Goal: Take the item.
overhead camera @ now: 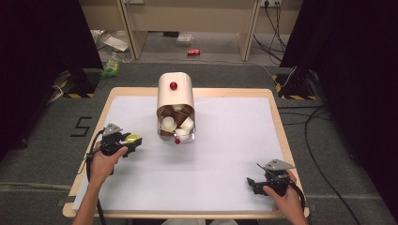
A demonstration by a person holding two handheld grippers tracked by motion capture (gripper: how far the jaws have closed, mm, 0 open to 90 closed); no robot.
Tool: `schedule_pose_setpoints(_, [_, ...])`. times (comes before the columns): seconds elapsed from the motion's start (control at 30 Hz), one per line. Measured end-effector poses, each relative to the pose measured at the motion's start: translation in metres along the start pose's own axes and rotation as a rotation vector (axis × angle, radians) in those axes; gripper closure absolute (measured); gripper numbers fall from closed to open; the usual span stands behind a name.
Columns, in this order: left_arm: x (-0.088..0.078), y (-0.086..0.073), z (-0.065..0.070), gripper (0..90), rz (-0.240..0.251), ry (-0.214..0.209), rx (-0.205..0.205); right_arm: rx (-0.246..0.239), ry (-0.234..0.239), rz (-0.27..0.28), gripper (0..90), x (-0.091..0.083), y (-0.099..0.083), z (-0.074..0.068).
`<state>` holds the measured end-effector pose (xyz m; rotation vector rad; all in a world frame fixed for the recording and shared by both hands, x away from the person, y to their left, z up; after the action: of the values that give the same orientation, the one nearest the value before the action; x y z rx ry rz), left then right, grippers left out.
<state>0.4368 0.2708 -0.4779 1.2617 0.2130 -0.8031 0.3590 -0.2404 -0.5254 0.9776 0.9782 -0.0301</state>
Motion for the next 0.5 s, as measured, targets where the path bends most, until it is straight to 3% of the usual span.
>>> schedule_pose_setpoints(0.5, [0.017,-0.011,-0.013,41.1,-0.029,0.016,-0.025,0.0,0.001,0.0,4.8,0.0,0.0,0.0])
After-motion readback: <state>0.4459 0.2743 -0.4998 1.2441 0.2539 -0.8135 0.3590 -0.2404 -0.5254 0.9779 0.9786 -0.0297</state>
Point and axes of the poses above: each handheld gripper's, and its own axes: x roughly forward along the jaws, y roughly out of its top, z roughly to its right, the point moved 4 cm from there along x, roughly forward along the jaws, and after that the axes turned 14 degrees about -x, right-handed, at the moved point
